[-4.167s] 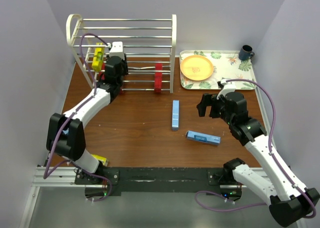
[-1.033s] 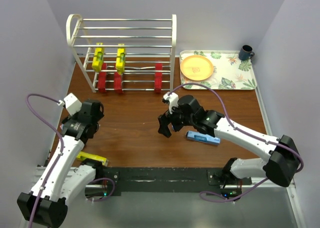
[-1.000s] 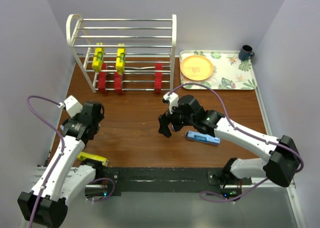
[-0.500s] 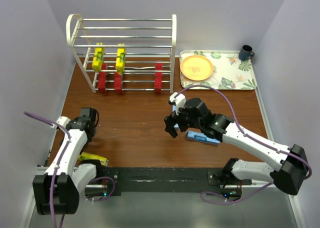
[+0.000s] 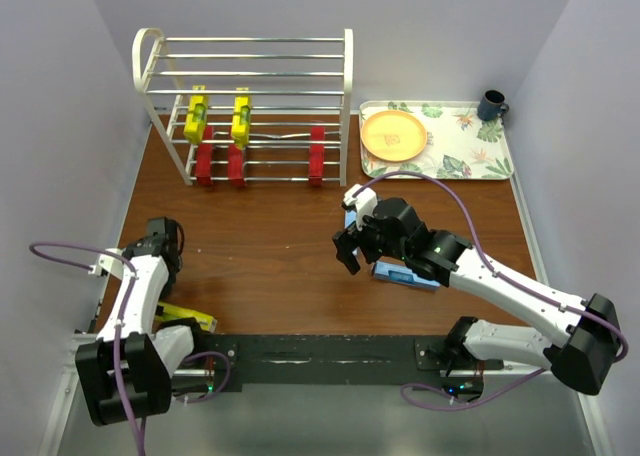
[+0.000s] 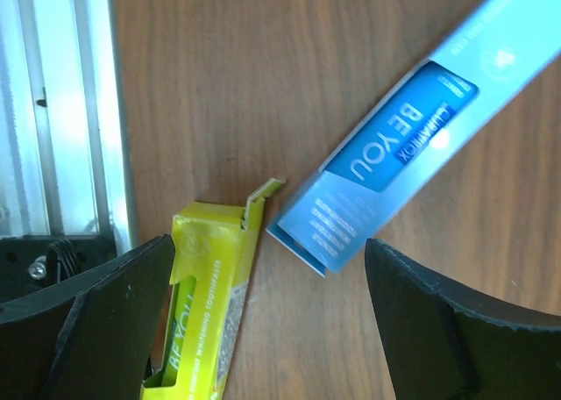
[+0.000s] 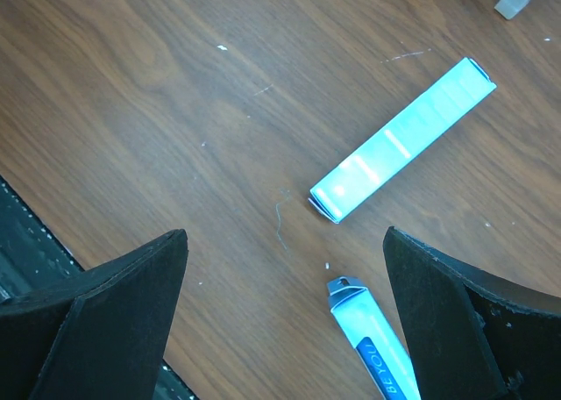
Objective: Place and organize the toothpastes onto the shelf
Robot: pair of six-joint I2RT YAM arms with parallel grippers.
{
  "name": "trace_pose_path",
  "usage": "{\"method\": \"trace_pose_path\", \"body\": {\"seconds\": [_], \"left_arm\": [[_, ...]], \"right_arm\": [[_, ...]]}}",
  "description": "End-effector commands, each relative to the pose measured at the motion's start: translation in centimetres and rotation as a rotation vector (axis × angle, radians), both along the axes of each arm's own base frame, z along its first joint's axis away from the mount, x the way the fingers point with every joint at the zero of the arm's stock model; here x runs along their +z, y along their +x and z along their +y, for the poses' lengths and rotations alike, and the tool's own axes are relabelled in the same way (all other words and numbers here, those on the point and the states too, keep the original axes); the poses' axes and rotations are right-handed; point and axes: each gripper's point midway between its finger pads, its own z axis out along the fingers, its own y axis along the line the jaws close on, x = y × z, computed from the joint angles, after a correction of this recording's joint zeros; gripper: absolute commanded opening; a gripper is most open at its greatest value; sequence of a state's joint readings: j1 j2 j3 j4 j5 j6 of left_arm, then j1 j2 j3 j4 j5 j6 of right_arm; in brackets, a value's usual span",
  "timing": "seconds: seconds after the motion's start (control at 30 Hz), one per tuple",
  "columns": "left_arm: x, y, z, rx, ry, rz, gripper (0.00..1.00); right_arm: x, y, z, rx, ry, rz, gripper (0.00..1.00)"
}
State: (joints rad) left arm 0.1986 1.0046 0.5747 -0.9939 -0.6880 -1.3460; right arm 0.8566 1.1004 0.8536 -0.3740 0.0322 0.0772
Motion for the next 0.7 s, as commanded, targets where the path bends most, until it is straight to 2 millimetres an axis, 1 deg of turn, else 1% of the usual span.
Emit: {"method": "trace_pose_path", "body": {"seconds": [0.0, 0.03, 0.1, 0.13, 0.27, 0.3, 0.37, 0.43, 0.53, 0.6, 0.67], "left_arm": [[0.0, 0.0, 1.3, 0.037, 0.027, 0.005, 0.96], [-0.1, 0.3, 1.5, 0.036, 0.029, -0.005, 0.96], [-0.4, 0.2, 1.6, 0.032, 0.021, 0.025, 0.96], [-0.5, 0.4, 1.7, 0.030, 0.017, 0.022, 0.96], [-1.1, 1.0, 1.4, 0.006, -0.018, 0.026, 0.98], [-1.7, 1.9, 0.5, -0.016, -0.078, -0.012, 0.99], [-2.3, 2.7, -0.7, -0.040, -0.150, -0.038, 1.00], [-2.1, 3.6, -0.9, -0.081, -0.169, -0.058, 1.00], [-1.2, 5.2, -1.5, -0.146, -0.197, -0.107, 0.98], [-0.8, 6.3, -2.6, -0.195, -0.236, -0.139, 0.97], [-0.2, 7.6, -4.4, -0.257, -0.270, -0.180, 0.97]], "right_arm": [[0.7, 0.4, -0.5, -0.012, -0.007, -0.039, 0.99], [0.7, 0.4, -0.6, -0.013, -0.011, -0.041, 0.99], [0.8, 0.5, -0.7, -0.019, -0.013, -0.046, 0.99], [0.8, 0.5, -0.8, -0.023, -0.017, -0.049, 0.99], [0.9, 0.6, -0.7, -0.022, -0.019, -0.056, 0.99], [0.8, 0.7, -0.8, -0.025, -0.021, -0.056, 0.99], [0.8, 0.7, -0.8, -0.025, -0.023, -0.056, 0.99], [0.8, 0.7, -0.9, -0.029, -0.026, -0.057, 0.99], [0.8, 0.8, -0.9, -0.031, -0.028, -0.059, 0.99], [0.7, 0.9, -0.9, -0.033, -0.028, -0.059, 0.99], [0.6, 0.9, -0.8, -0.032, -0.036, -0.054, 0.99]]}}
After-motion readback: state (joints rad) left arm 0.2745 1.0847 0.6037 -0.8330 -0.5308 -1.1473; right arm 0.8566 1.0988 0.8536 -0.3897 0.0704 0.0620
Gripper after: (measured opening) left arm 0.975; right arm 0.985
